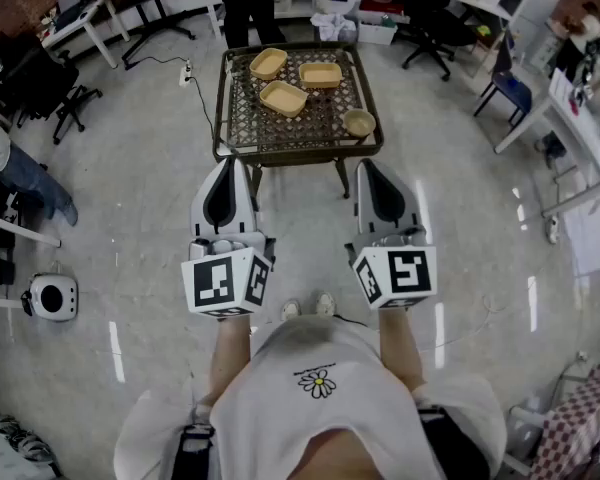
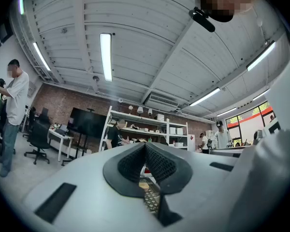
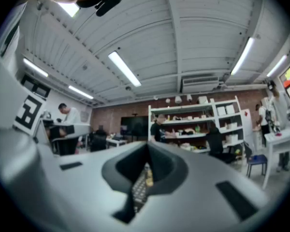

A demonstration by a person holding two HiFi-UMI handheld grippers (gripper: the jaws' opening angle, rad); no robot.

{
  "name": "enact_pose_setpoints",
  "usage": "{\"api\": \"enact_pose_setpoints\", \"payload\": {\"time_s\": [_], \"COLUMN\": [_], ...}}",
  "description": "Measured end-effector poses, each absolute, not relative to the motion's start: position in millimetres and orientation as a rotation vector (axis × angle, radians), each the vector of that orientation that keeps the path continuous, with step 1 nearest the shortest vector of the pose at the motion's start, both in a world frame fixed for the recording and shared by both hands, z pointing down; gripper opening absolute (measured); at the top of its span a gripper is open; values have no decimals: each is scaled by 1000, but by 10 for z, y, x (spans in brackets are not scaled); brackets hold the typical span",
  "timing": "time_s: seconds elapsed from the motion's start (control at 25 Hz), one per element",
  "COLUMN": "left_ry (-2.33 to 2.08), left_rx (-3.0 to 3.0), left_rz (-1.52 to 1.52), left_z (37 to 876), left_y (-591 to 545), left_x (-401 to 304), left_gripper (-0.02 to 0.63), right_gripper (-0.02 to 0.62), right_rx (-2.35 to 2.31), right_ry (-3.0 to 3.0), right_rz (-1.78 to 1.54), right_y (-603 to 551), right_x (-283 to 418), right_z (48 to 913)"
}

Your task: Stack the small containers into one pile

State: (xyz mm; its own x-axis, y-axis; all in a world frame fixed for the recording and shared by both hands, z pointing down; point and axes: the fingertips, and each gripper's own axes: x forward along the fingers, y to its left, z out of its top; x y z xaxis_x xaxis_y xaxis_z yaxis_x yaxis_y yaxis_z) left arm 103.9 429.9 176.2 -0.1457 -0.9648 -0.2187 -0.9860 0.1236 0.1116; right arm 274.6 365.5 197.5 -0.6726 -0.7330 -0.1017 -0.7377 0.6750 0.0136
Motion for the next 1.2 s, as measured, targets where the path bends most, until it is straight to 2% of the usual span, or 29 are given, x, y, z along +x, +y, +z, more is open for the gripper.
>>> {"api": "enact_pose_setpoints", "payload": {"time_s": [0.52,0.96,1.2], "left_ry": [2321,2365,2364], "left_rx": [-2006,-1933,-1925], "left_rz": [349,393,456], "left_z": [1899,1940,1881], "left_y": [4054,3866,3524], "left_x": [1173,1227,966], "left_gripper": [26,26,26], "right_gripper": [31,32,32], "right_rx": [-1207,-1151,-1134], "right_ry": [2799,2821,2750], "right_rz": [-65,-11,34], "right_y": [3383,3134,2819], "right_x": [2916,2977,2898], "right_z": [2184,2281,2076]}}
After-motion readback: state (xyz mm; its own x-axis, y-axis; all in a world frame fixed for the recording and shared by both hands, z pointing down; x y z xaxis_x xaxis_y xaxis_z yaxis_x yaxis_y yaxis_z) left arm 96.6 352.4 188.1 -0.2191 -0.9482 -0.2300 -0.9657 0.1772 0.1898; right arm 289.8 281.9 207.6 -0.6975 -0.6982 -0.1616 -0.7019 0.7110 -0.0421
